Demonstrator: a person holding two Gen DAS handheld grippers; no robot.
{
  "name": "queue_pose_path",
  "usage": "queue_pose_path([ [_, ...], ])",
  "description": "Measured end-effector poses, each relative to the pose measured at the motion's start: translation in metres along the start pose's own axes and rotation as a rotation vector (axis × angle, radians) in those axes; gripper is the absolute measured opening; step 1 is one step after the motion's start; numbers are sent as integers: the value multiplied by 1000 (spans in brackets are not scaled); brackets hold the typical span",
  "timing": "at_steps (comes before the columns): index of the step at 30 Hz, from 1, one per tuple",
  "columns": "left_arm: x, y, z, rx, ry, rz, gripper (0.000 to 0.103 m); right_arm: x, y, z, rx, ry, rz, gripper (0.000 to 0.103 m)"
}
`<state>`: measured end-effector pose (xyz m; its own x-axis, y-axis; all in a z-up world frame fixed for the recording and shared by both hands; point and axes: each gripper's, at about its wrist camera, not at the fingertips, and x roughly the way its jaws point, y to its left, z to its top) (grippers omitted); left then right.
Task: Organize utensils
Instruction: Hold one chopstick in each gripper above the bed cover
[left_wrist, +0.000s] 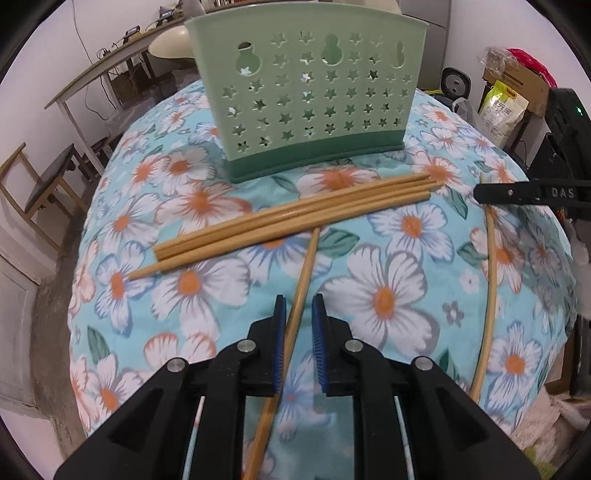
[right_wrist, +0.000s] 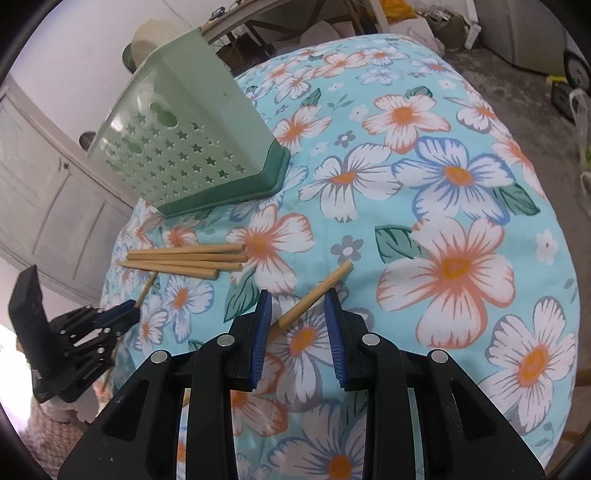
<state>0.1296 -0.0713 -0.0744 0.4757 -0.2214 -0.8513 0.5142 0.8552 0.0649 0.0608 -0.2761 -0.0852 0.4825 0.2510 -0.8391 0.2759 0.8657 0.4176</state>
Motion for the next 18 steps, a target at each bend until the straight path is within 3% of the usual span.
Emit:
queue_pose_path([
  [10, 13, -6, 16, 9, 22, 6, 11, -7, -10, -3, 82, -27, 35, 20],
  [18, -4, -9, 18, 10, -24, -1, 6, -22, -7, -6, 116, -75, 80, 15],
])
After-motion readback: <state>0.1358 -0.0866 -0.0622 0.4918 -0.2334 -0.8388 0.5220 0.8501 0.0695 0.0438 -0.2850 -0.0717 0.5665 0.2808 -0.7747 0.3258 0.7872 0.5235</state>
